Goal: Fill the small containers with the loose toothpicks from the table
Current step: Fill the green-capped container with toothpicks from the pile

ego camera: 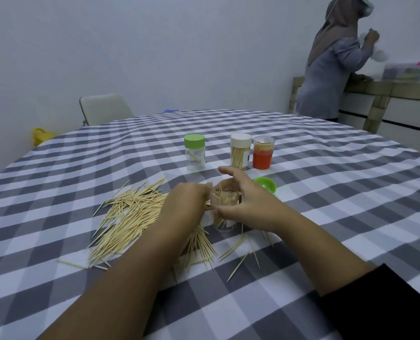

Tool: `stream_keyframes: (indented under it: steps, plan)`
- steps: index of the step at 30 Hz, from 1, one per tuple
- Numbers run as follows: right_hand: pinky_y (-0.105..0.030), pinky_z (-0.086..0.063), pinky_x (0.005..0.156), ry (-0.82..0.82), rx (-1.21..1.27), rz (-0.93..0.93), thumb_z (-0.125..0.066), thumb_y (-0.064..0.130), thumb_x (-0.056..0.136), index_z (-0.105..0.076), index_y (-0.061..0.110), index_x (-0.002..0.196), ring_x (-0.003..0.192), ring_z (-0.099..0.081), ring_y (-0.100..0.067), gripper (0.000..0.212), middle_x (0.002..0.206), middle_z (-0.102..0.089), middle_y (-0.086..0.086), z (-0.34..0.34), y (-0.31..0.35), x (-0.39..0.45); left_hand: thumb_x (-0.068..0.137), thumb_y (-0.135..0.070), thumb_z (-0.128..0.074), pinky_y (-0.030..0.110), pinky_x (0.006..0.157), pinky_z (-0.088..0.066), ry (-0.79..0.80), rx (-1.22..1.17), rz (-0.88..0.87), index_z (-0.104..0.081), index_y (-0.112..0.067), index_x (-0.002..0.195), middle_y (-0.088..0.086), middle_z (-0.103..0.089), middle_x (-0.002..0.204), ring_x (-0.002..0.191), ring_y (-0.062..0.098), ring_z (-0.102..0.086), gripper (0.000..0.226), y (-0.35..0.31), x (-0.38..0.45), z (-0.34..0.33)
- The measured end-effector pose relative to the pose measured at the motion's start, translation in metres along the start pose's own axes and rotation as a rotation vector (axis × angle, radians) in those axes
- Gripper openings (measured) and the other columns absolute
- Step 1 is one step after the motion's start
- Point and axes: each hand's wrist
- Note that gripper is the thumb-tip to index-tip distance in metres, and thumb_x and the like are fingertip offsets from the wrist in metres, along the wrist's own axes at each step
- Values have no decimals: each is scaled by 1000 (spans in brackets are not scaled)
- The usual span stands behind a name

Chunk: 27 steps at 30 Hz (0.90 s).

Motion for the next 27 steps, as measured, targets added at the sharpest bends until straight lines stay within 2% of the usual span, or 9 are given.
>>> stream_keyframes:
  steps: [2, 4, 8, 12, 15, 17, 20, 24, 27]
  plan:
    - [-21, -51, 86, -30, 10, 21, -76, 19, 77, -27, 36, 142, 102, -57, -5, 84, 111, -50, 21, -1, -1, 1, 99, -19, -44, 30, 82, -46, -92, -157, 16, -59, -20, 128, 8, -68, 111, 99, 24, -62, 32, 6, 0, -1]
    - [-20, -48, 85, -73, -23, 62, -79, 20, 75, -26, 38, 142, 108, -49, -7, 87, 124, -43, 14, -3, -2, 3, 99, -23, -48, 24, 82, -44, -129, -264, 30, -55, -26, 133, 1, -68, 117, 103, 16, -62, 35, 10, 0, -1]
    - [-17, -47, 76, -137, -59, 99, -81, 23, 71, -20, 45, 141, 103, -47, -5, 96, 133, -27, 11, -8, -5, 5, 95, -23, -56, 20, 86, -41, -242, -437, 10, -61, -24, 127, 1, -68, 117, 105, 7, -59, 32, 13, 0, 1]
    - [-19, -46, 81, -139, -58, 84, -81, 25, 71, -19, 45, 143, 104, -46, -3, 97, 134, -29, 11, -8, -8, 6, 92, -21, -61, 21, 86, -45, -340, -688, 80, -62, -21, 125, -1, -70, 112, 103, 9, -62, 33, 14, 1, 3]
    - [-24, -46, 88, -128, -63, 67, -81, 26, 72, -20, 43, 143, 109, -45, -6, 95, 135, -34, 9, -9, -7, 6, 89, -17, -65, 26, 91, -50, -412, -973, 112, -63, -16, 124, 2, -70, 112, 105, 10, -64, 35, 12, 1, 10]
    - [-25, -46, 91, -129, -60, 65, -81, 26, 72, -21, 43, 143, 111, -45, -7, 94, 137, -35, 7, -10, -7, 5, 87, -15, -66, 31, 95, -51, -439, -1160, 107, -64, -15, 122, -1, -72, 108, 105, 9, -65, 35, 10, -2, 17]
    - [-25, -46, 91, -132, -61, 67, -80, 26, 72, -20, 42, 144, 111, -45, -7, 95, 139, -35, 7, -10, -7, 5, 87, -12, -63, 33, 93, -52, -476, -1352, 74, -66, -25, 112, -9, -74, 96, 100, 11, -68, 28, 6, -4, 24]
    - [-25, -46, 91, -128, -45, 72, -80, 24, 73, -19, 40, 145, 112, -46, -8, 95, 138, -36, 6, -12, -7, 6, 88, -7, -60, 32, 87, -55, -477, -1595, 73, -66, -14, 112, -5, -75, 90, 95, 16, -69, 25, 3, -2, 25]
    - [-27, -48, 91, -130, -40, 78, -80, 23, 73, -20, 40, 144, 112, -47, -9, 95, 137, -36, 7, -13, -7, 5, 89, -5, -59, 30, 83, -57, -402, -1697, 79, -66, -10, 110, -3, -74, 91, 93, 16, -69, 23, 2, 0, 19]
Point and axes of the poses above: each hand's wrist, its own x-axis towards the middle knuckle, its own z-axis out of the back of the hand, y = z × x
